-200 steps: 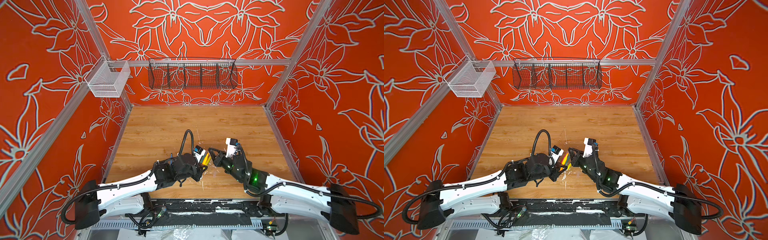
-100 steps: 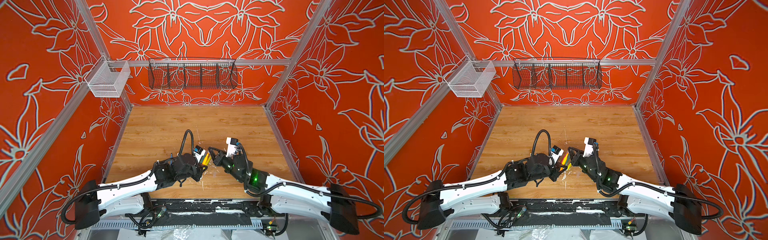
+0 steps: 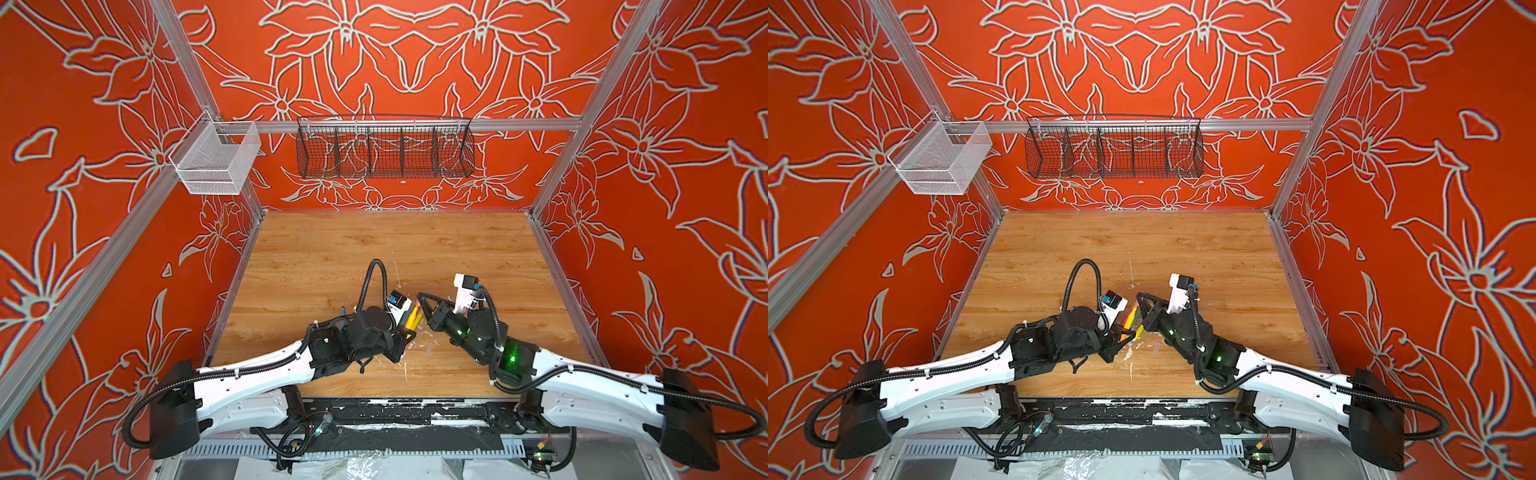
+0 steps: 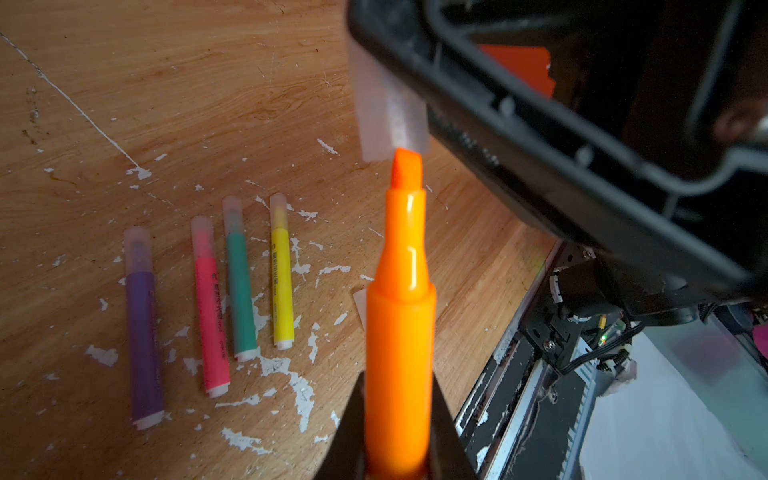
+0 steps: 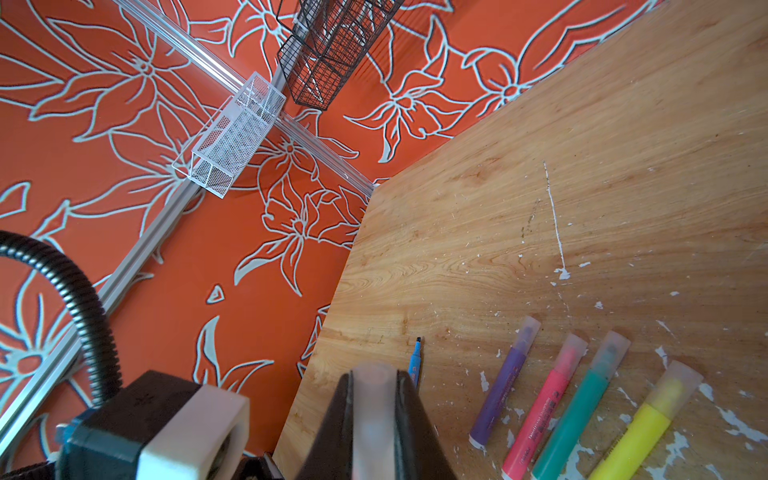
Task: Insert the pens into the pen caps
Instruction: 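Align the held cap over the orange marker tip with the right gripper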
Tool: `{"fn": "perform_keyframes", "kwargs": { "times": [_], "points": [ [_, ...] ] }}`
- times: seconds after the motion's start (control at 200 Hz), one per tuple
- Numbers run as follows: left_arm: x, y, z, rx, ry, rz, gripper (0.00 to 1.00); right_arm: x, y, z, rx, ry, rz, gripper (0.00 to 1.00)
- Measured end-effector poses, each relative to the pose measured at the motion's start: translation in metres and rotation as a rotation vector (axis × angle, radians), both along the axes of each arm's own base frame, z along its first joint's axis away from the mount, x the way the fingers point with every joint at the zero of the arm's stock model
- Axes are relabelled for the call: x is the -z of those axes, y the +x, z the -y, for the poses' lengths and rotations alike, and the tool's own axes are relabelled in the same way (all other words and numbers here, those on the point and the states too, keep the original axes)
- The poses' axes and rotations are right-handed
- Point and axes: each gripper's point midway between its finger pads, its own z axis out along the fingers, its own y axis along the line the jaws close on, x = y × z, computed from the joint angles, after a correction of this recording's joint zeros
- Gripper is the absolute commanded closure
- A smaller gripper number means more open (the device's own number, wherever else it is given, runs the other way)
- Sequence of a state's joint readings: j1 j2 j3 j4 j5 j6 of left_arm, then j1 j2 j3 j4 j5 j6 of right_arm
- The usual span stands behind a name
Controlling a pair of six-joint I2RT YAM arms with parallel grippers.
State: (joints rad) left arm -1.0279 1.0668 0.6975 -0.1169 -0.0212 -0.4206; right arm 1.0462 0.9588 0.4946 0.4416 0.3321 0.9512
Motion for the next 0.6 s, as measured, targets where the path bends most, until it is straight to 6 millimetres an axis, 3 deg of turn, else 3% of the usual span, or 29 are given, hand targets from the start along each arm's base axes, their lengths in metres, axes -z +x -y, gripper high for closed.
{"fn": "perform_keyframes", "kwargs": {
  "times": [0.6],
  "points": [
    [-0.0043, 0.0024, -0.0046, -0.021, -0.005, 0.02, 1.0, -0.0066, -0.0025, -0.0079, -0.038, 0.028, 0.015, 0.96]
  ]
}}
